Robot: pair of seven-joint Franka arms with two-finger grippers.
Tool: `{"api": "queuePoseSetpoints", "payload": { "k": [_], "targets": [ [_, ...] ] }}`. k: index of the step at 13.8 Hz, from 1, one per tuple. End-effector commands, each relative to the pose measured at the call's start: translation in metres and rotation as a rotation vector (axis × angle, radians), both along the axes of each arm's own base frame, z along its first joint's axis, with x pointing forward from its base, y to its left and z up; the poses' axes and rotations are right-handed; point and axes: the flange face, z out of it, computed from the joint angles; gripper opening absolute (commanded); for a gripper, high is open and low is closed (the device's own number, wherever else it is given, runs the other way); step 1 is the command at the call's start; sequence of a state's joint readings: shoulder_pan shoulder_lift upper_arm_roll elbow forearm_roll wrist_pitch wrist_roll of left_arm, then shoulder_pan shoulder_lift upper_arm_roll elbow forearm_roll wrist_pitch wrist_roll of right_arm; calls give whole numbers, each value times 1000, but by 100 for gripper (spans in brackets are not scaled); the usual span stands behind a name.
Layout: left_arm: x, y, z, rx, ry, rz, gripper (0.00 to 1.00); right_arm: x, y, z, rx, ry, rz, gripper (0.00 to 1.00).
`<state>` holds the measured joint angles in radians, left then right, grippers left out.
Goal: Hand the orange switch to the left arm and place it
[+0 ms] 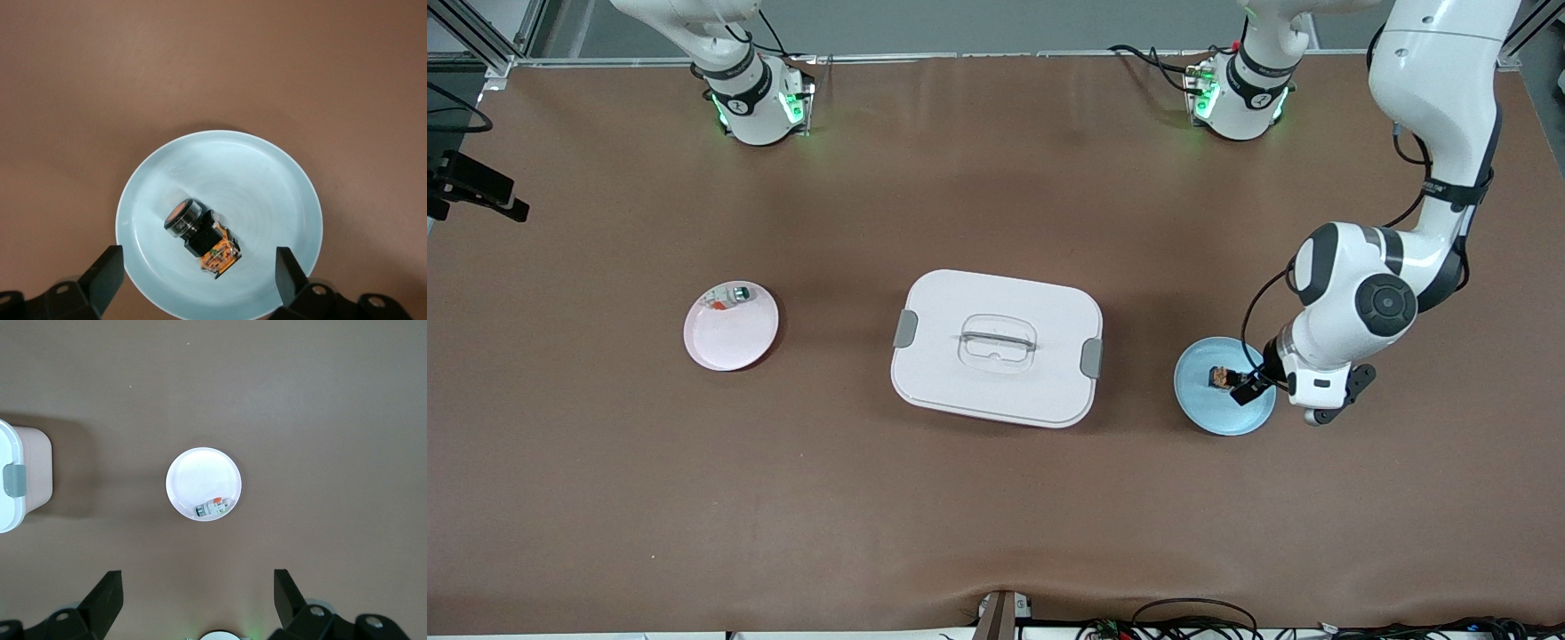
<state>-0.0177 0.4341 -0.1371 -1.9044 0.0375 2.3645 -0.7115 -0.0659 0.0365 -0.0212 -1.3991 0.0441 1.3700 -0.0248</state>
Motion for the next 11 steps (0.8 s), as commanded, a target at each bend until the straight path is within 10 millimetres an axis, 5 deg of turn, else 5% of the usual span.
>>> {"api": "queuePoseSetpoints", "payload": {
  "k": [1, 6, 11],
  "targets": [
    [-5, 12, 30, -10, -43, -227, 100, -8, 0, 3, -11, -4, 8, 100],
    [2, 28, 86, 15, -148, -444, 100, -8, 1, 3, -11, -4, 11, 100],
    [-6, 39, 157, 31, -238, -461, 100, -7, 3, 2, -11, -2, 15, 100]
  ]
}}
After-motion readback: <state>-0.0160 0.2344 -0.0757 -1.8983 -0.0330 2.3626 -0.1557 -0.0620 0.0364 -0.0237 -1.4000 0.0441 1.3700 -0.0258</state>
